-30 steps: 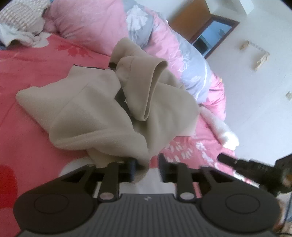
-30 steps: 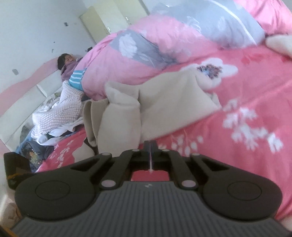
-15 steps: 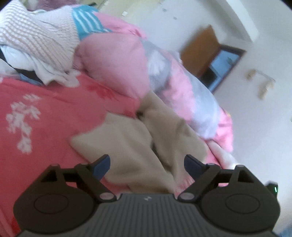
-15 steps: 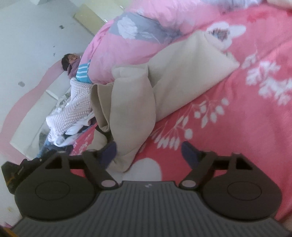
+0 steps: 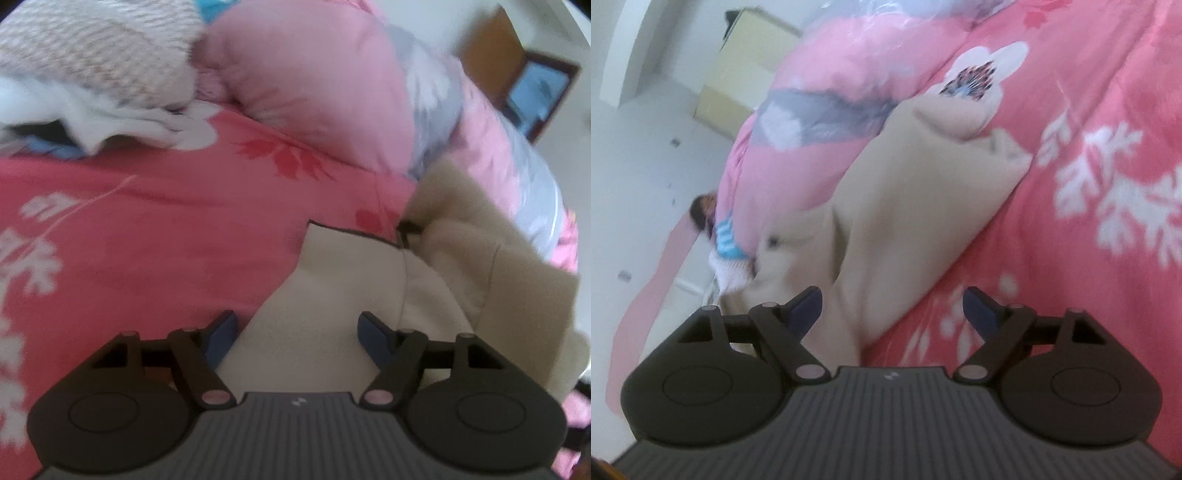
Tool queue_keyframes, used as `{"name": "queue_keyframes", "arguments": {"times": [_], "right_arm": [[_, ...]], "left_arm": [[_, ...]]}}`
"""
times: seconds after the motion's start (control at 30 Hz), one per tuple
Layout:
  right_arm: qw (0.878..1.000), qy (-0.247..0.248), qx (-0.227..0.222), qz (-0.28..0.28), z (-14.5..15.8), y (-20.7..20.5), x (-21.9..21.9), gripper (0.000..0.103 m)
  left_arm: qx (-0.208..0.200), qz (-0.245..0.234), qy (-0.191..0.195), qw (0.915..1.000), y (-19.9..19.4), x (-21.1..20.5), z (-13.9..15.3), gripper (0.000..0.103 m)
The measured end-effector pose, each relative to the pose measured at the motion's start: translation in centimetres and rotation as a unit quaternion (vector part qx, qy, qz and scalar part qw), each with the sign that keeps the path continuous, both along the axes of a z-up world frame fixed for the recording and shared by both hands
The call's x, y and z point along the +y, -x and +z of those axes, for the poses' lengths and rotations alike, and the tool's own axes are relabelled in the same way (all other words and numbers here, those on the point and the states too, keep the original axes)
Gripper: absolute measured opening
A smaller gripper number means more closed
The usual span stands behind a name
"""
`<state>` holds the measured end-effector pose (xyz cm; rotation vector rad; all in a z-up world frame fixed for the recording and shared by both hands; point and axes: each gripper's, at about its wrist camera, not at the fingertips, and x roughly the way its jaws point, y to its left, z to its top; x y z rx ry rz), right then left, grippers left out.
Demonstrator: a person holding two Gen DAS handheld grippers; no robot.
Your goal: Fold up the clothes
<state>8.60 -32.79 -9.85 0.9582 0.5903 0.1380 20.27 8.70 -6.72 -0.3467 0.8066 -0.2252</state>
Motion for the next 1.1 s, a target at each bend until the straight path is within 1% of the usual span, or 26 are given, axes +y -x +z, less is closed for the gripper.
{"name": "queue_keyframes", "arguments": {"times": [0.07, 0.17, 0.27, 0.37, 0.43, 0.6, 0.73, 0.8, 0.87, 1.1], "right_arm": [[1.000, 0.005, 0.004, 0.008, -0.6, -1.8, 0.1, 0.083], [0.999, 0.031, 0.008, 0.022, -0.9, -4.5, 0.7, 0.083], [0.998, 0.049, 0.007, 0.034, -1.0, -6.7, 0.9, 0.082], [0.997, 0.063, 0.004, 0.053, -0.8, -8.4, 0.9, 0.081], [0.995, 0.069, 0.000, 0.068, -0.7, -9.7, 0.8, 0.080], [0.989, 0.079, -0.007, 0.128, -0.9, -12.8, 1.0, 0.080], [0.977, 0.074, -0.009, 0.200, -1.3, -16.1, 3.0, 0.078], [0.968, 0.072, -0.016, 0.239, -1.3, -17.6, 4.6, 0.077], [0.959, 0.055, -0.029, 0.275, -1.3, -18.9, 6.1, 0.077], [0.928, 0.028, -0.059, 0.367, -1.2, -22.3, 9.9, 0.077]], "left_arm": [[-0.008, -0.016, -0.016, 0.9997, 0.0, -0.7, -0.3, 0.072], [-0.020, -0.046, -0.035, 0.9981, 0.7, -1.6, -0.4, 0.069], [-0.026, -0.064, -0.037, 0.9969, 1.4, -2.2, -0.5, 0.065], [-0.027, -0.080, -0.027, 0.9960, 2.1, -2.8, -0.6, 0.062], [-0.030, -0.091, -0.030, 0.9950, 2.6, -3.4, -0.6, 0.060], [-0.031, -0.113, -0.029, 0.9927, 3.6, -4.6, -0.5, 0.054], [-0.031, -0.128, -0.028, 0.9909, 4.2, -5.3, -0.4, 0.049], [-0.031, -0.136, -0.027, 0.9899, 4.5, -5.4, -0.4, 0.048], [-0.029, -0.141, -0.023, 0.9893, 4.7, -5.4, -0.5, 0.047], [-0.025, -0.152, -0.015, 0.9879, 6.0, -6.0, -0.5, 0.043]]}}
